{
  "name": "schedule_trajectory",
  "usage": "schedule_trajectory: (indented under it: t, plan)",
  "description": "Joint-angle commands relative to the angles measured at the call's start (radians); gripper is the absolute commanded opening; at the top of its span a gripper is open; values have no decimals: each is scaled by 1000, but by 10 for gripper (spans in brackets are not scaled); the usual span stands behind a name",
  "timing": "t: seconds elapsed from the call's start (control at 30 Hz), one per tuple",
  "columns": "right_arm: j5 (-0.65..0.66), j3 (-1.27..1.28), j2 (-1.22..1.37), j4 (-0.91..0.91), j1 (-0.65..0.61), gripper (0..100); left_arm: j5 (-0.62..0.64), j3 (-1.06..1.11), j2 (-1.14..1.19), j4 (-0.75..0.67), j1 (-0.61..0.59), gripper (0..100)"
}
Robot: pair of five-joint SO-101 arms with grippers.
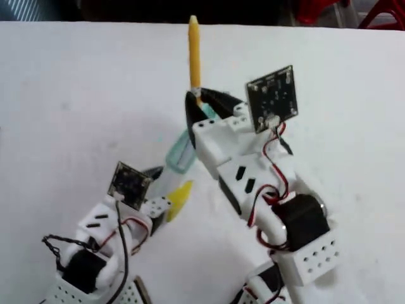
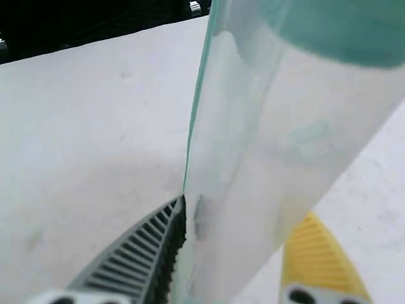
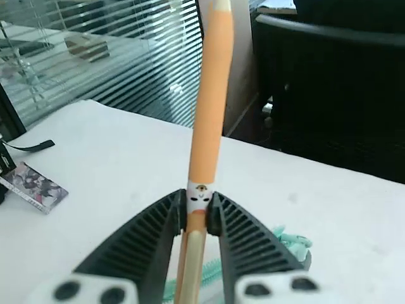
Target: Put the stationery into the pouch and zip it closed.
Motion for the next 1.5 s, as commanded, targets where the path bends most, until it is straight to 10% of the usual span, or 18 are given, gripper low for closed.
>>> schedule_trajectory:
  t: [0.0, 0.5, 1.23, 1.47]
  plan:
    - [5, 54, -41, -84, 13, 17, 11, -63, -1, -8, -10, 251]
    - [276, 198, -53, -79, -280, 17, 11, -58, -1, -8, -12, 251]
    - [189, 270, -53, -81, -131, 22, 11, -55, -1, -8, -12, 249]
    - [187, 270, -53, -74, -133, 201, 11, -55, -1, -8, -12, 249]
